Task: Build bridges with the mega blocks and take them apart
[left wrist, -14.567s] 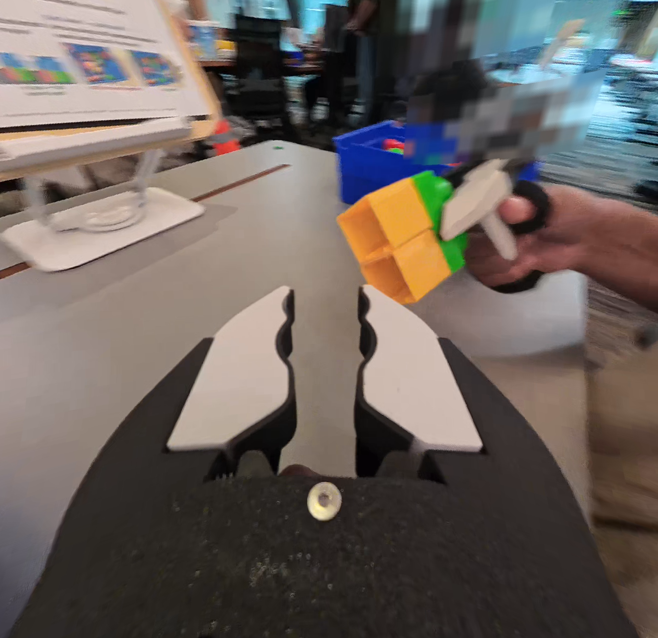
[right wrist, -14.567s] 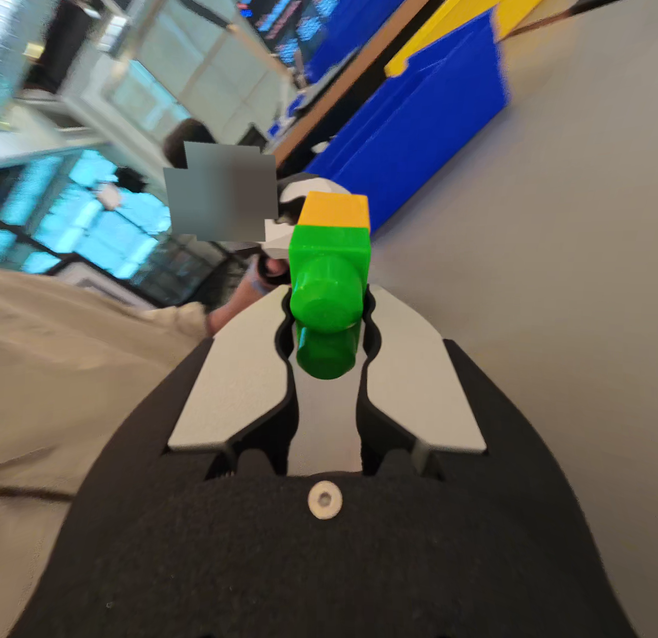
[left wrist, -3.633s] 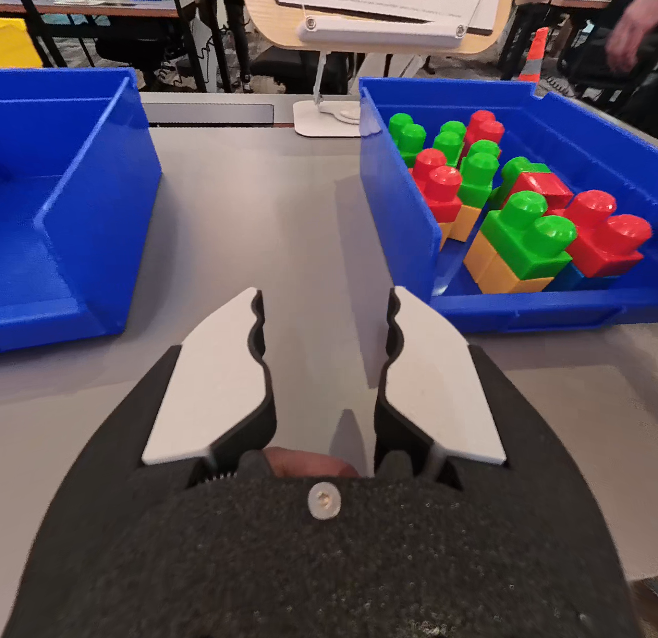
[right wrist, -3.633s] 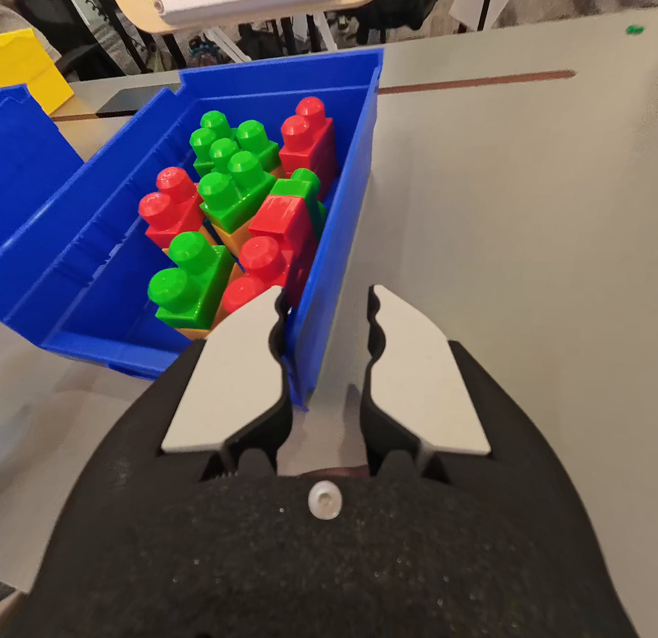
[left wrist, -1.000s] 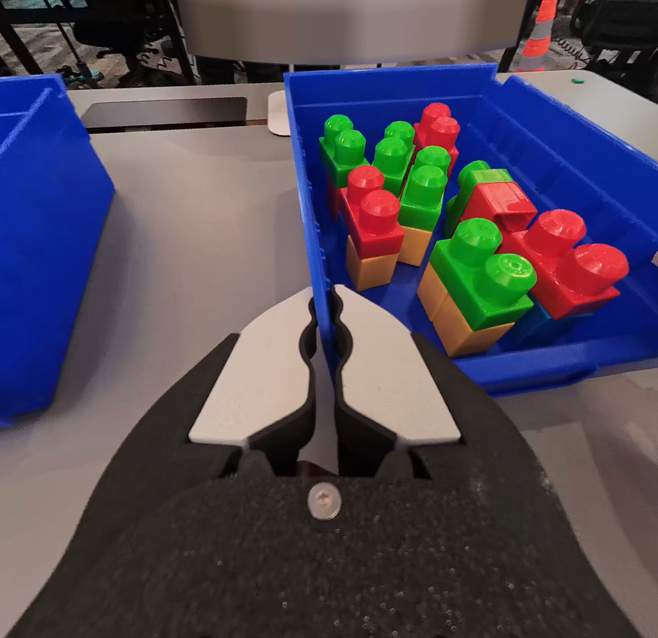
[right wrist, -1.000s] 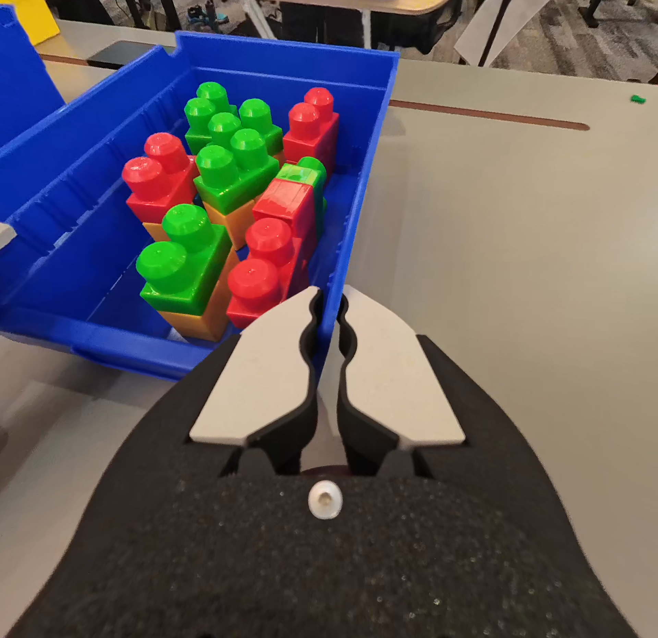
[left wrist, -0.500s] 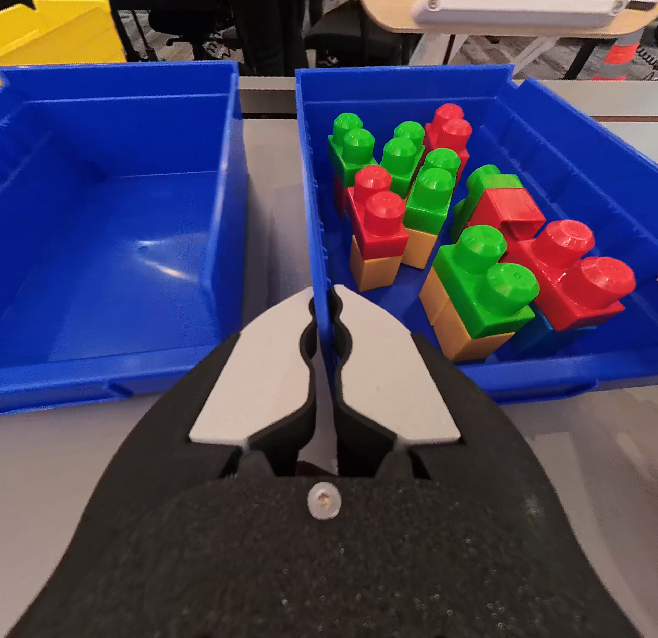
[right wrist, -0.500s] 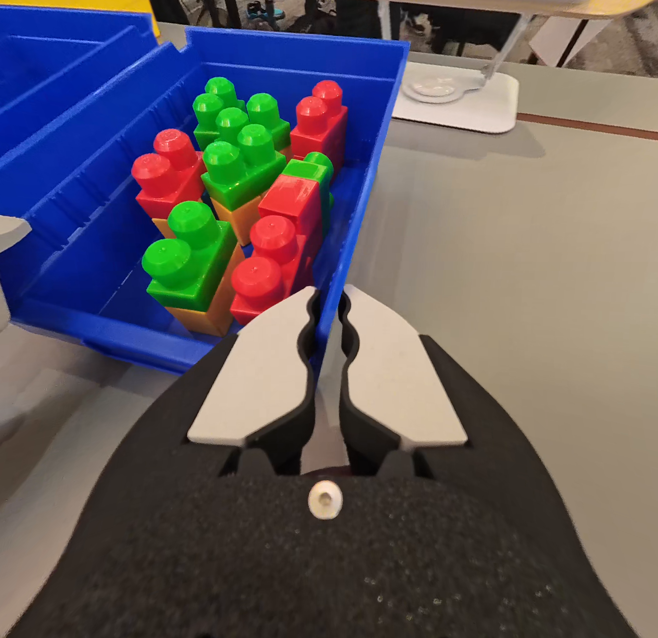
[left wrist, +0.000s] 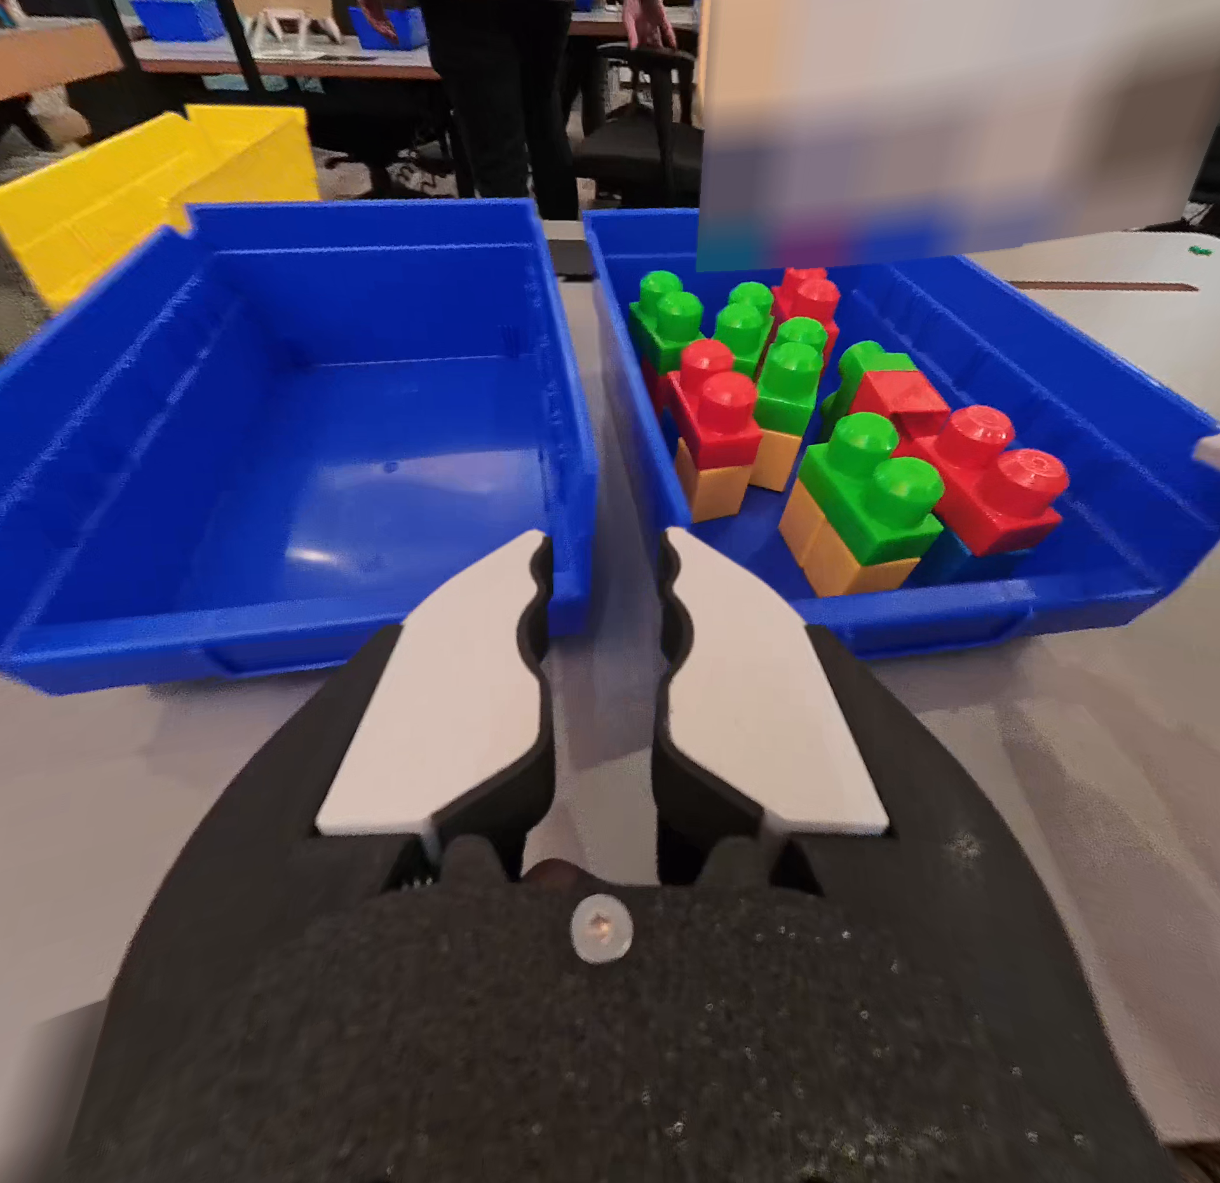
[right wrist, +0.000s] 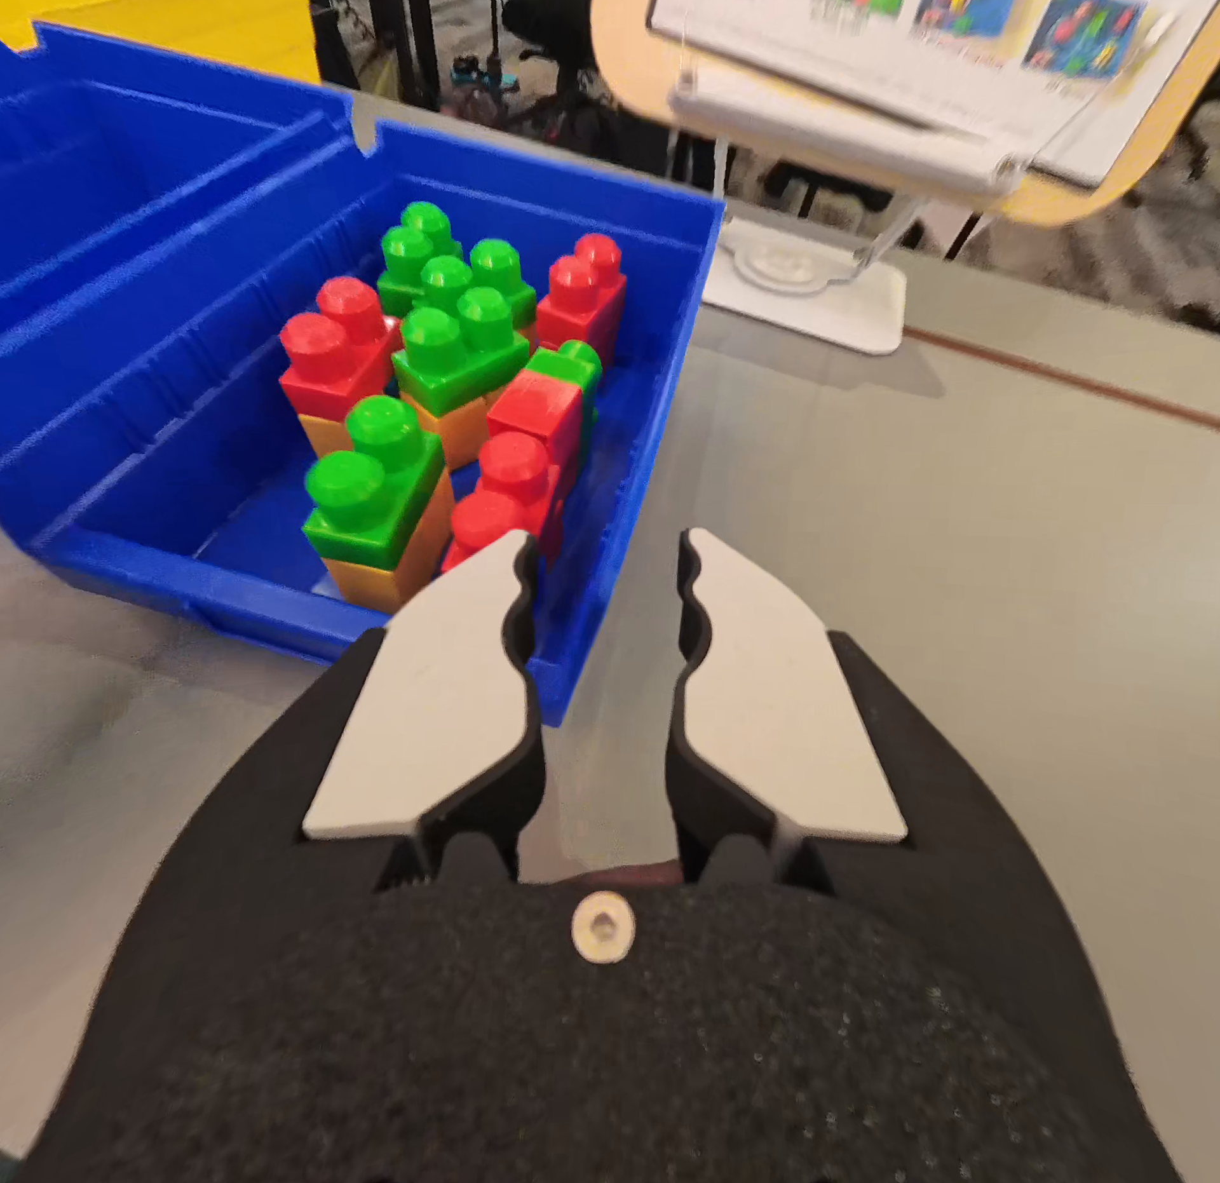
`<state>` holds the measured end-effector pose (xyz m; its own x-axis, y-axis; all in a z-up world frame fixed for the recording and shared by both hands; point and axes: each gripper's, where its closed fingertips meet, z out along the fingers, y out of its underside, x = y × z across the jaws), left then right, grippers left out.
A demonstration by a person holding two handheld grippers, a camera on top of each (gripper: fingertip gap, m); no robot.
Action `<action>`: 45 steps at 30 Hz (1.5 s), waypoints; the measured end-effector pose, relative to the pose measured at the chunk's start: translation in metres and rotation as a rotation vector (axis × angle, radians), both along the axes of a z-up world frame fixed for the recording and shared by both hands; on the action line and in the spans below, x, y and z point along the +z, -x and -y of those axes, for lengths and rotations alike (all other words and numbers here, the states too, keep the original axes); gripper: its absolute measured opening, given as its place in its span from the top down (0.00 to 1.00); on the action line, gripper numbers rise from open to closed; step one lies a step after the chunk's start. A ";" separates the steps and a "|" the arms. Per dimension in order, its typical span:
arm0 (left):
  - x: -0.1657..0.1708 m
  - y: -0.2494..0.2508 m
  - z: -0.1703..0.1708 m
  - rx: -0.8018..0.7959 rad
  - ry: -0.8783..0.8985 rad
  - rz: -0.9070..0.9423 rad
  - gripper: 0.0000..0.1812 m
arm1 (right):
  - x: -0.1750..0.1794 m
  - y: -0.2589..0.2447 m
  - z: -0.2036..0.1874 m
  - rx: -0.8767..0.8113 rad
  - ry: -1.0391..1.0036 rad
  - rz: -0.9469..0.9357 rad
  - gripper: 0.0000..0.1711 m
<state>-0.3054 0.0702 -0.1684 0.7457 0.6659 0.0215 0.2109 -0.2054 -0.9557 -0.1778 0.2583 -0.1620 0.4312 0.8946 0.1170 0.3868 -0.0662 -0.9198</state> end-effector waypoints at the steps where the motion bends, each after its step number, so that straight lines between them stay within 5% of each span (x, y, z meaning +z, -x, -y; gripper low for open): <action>1: 0.003 0.003 0.011 0.014 0.000 -0.010 0.84 | 0.011 0.001 0.009 0.010 -0.026 -0.018 0.76; 8: 0.009 0.057 0.090 0.147 0.021 0.007 0.78 | 0.037 0.078 0.146 0.309 -0.035 -0.074 0.75; 13: 0.012 0.100 0.116 0.190 0.044 -0.006 0.73 | 0.024 0.133 0.196 0.387 0.034 -0.052 0.74; 21: 0.007 0.156 0.137 0.253 0.087 -0.034 0.72 | 0.005 0.162 0.195 0.332 0.071 -0.022 0.74; 32: -0.013 0.176 0.122 0.197 0.118 0.009 0.74 | -0.007 0.172 0.170 0.273 0.082 0.046 0.75; 39: -0.027 0.185 0.115 0.189 0.136 0.038 0.82 | 0.004 0.161 0.157 0.274 0.068 0.029 0.75; 45: -0.030 0.187 0.113 0.156 0.116 0.071 0.95 | 0.017 0.118 0.108 0.206 0.072 -0.002 0.76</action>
